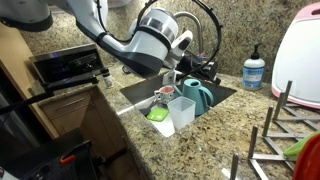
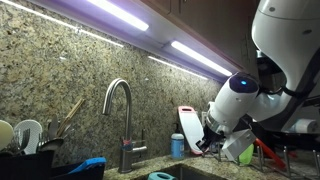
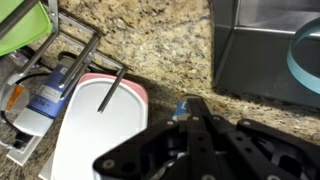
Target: Put the empty container in the sink, push the soap bottle to the wall and bring the dish reck closer to the sink
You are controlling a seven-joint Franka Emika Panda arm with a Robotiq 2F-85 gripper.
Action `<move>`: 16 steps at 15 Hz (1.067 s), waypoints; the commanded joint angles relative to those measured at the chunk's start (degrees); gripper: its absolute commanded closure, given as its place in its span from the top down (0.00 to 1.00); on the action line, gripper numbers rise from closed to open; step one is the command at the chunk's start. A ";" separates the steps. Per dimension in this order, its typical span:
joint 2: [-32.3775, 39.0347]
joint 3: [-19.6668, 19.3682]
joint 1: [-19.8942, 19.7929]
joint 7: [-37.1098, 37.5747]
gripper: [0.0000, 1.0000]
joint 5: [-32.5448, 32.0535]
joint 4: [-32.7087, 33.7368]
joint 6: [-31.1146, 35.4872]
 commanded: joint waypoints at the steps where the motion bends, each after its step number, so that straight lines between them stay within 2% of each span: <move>1: -13.28 7.09 -8.39 -13.38 0.00 0.54 -1.94 -1.12; 2: -15.58 9.00 -10.40 -16.96 0.00 1.95 -2.37 -1.84; 3: -15.36 8.83 -12.21 -12.12 0.00 -3.77 -1.08 -0.22; 6: -19.31 10.95 -16.38 -13.67 0.00 -6.72 -1.82 -0.23; 9: -22.01 10.50 -16.93 -15.08 0.00 -7.67 -2.53 -0.23; 16: -25.94 9.57 -15.42 -23.30 0.00 -5.97 -5.47 -0.23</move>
